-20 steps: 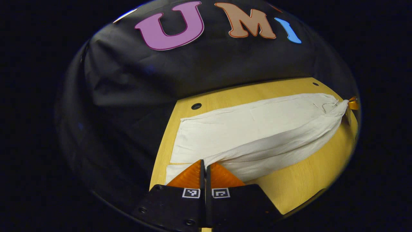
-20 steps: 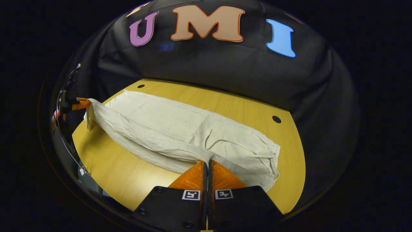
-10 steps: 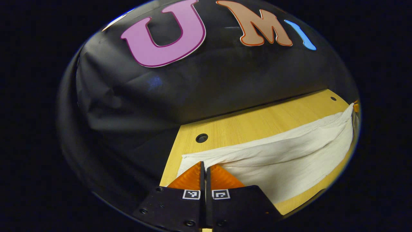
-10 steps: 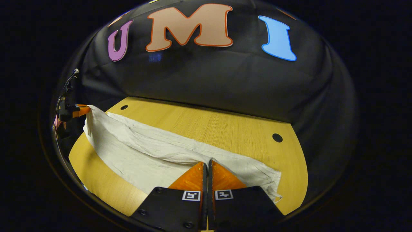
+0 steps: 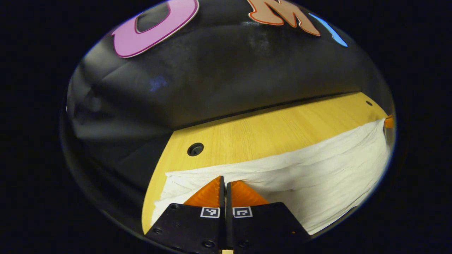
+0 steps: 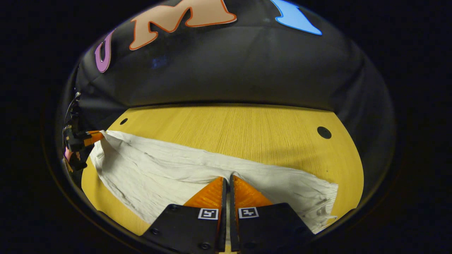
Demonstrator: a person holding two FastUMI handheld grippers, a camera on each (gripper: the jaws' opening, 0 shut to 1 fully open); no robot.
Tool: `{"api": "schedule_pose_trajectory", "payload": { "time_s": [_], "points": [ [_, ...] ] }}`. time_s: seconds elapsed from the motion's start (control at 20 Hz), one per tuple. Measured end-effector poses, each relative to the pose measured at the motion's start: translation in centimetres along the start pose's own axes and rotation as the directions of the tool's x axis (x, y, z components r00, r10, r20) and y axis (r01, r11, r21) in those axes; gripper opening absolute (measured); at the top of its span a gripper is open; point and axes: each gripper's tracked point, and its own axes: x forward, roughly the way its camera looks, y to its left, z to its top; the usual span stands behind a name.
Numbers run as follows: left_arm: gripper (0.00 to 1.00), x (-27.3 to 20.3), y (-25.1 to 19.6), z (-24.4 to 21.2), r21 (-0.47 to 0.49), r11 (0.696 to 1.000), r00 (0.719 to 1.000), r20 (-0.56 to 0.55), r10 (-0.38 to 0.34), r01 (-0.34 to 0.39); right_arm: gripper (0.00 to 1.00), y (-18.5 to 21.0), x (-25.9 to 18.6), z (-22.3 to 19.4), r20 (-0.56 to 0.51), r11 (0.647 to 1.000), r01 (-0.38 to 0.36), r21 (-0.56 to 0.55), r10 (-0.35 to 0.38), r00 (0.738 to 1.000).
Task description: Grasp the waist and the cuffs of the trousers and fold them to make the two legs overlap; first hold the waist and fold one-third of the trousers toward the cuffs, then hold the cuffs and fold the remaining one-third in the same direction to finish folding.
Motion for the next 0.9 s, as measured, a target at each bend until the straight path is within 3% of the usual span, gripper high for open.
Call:
{"api": "schedule_pose_trajectory", "payload": {
  "time_s": [0.1,0.15,0.3,0.35,0.4,0.55,0.6,0.7,0.85,0.9],
  "points": [
    [0.00,0.5,0.2,-0.3,-0.036,0.999,1.000,0.023,-0.001,0.002,0.17,0.0,0.4,0.5,0.011,0.999,-0.025,0.045,0.025,1.000],
    [0.03,0.4,-0.4,-0.3,-0.063,0.998,0.999,0.031,-0.020,0.022,0.17,0.1,0.3,0.7,0.021,0.997,-0.042,0.060,0.041,0.999],
    [0.69,-0.3,-2.0,0.0,-0.131,0.988,0.996,0.039,-0.077,0.082,0.96,-1.3,-1.6,2.6,0.095,0.998,-0.020,0.066,0.014,0.995],
    [0.91,-0.9,-2.0,0.3,-0.148,0.986,0.996,0.051,-0.073,0.080,0.94,-2.1,-2.9,3.2,0.115,0.997,-0.004,0.072,-0.004,0.993],
    [0.97,-1.5,-1.9,0.8,-0.162,0.984,0.996,0.064,-0.061,0.071,0.92,-3.2,-4.2,3.5,0.136,0.997,0.014,0.082,-0.025,0.990],
    [0.97,-4.1,-1.5,2.5,-0.213,0.973,0.992,0.108,-0.065,0.087,0.92,-8.1,-8.5,3.4,0.168,0.987,0.091,0.129,-0.112,0.979],
    [0.96,-5.0,-1.4,3.0,-0.228,0.969,0.991,0.120,-0.066,0.092,0.97,-10.0,-9.9,2.6,0.164,0.982,0.130,0.138,-0.152,0.975],
    [0.95,-7.5,-1.2,3.2,-0.243,0.964,0.986,0.150,-0.069,0.104,0.96,-13.9,-12.7,0.5,0.145,0.968,0.215,0.133,-0.233,0.962],
    [0.96,-11.0,-1.3,3.7,-0.223,0.970,0.982,0.182,-0.058,0.099,0.92,-17.1,-15.5,-2.9,0.096,0.951,0.275,0.140,-0.289,0.952],
    [0.96,-12.1,-1.5,3.8,-0.217,0.972,0.981,0.190,-0.050,0.092,0.97,-17.7,-16.1,-4.0,0.080,0.947,0.286,0.143,-0.299,0.951]
  ]
}}
